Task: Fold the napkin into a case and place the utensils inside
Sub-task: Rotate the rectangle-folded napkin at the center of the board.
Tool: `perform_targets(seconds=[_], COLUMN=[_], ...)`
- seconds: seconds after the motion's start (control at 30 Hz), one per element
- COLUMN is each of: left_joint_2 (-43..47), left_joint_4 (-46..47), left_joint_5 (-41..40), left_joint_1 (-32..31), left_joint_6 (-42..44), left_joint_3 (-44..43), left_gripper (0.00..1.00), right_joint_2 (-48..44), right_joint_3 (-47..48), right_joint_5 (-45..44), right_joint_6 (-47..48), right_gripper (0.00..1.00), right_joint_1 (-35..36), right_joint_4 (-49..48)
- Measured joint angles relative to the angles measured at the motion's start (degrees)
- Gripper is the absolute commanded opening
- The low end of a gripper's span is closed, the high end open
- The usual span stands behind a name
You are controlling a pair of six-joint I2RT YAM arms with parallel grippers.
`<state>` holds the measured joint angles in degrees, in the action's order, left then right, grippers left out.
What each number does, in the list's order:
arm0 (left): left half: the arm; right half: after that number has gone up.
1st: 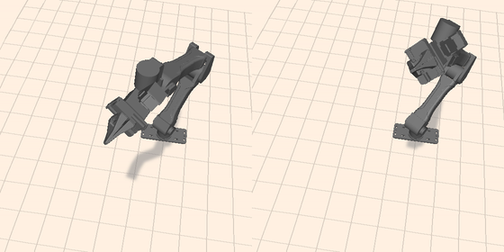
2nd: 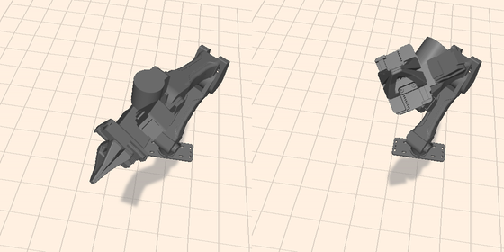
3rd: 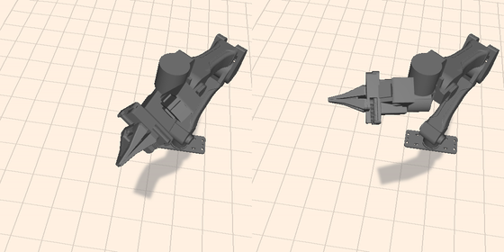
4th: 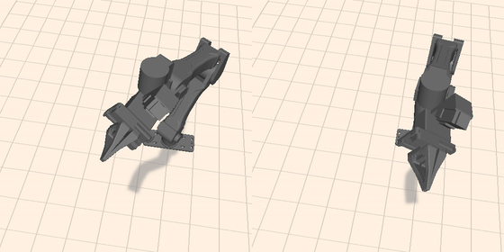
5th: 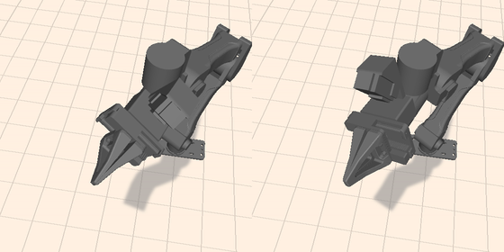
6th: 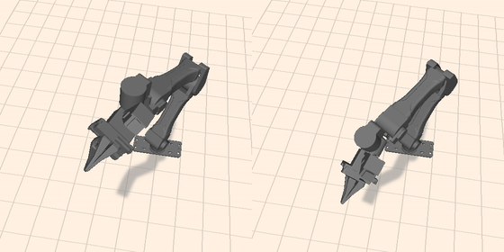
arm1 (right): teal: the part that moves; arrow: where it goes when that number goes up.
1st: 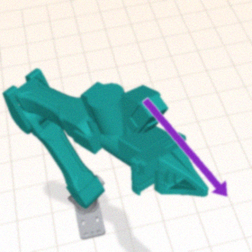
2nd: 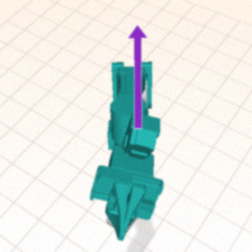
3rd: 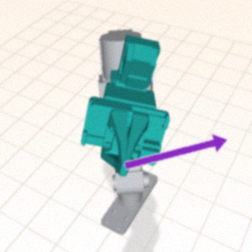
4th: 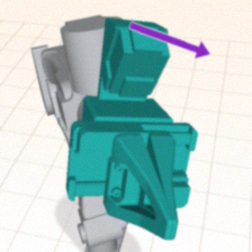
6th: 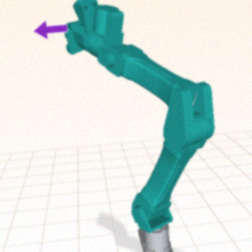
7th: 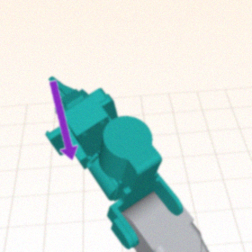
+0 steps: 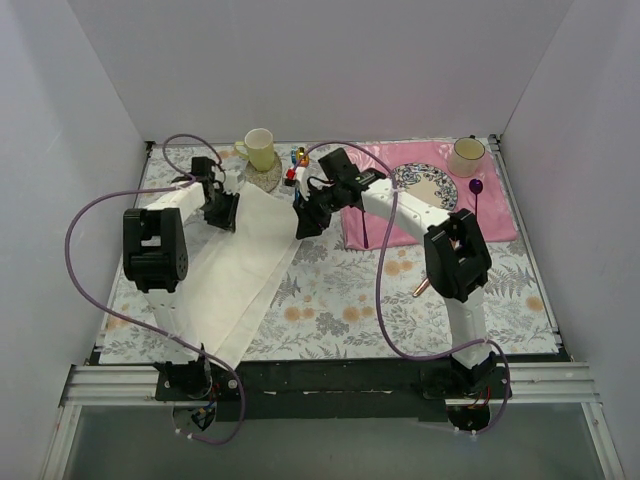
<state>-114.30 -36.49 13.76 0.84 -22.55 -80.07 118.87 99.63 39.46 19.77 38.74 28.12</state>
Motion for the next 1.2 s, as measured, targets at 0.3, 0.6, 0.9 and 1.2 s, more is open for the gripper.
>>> perform_targets(seconds=[0.3,0.6,0.9,1.2], left_joint_2=[-7.08,14.60,34.05,23.80], left_joint_4=[-0.04,-7.56,-11.98,-9.73], left_joint_5=[8.90,11.56,8.85,0.87], left_joint_1=[-8.85,7.41,6.75,10.56], left_joint_6=[5.64,8.33,10.10,8.81], left_joint_3=[-10.99,1.95,29.03,28.65], left_gripper=[0.49,0.51,0.43,0.34], right_joint_2=[1.27,10.91,12.57,3.96], right_joint_3=[-1.05,2.97,3.37,-10.88], right_joint_5=[-9.07,-14.60,-17.81,-17.22], right_joint_6=[4.35,4.15,5.79,6.88], right_gripper=[0.37,0.35,0.27,0.24], right_joint_1=[1.46,1.40,2.03,7.23], right_joint_4=[0.35,-2.54,-5.22,-8.79])
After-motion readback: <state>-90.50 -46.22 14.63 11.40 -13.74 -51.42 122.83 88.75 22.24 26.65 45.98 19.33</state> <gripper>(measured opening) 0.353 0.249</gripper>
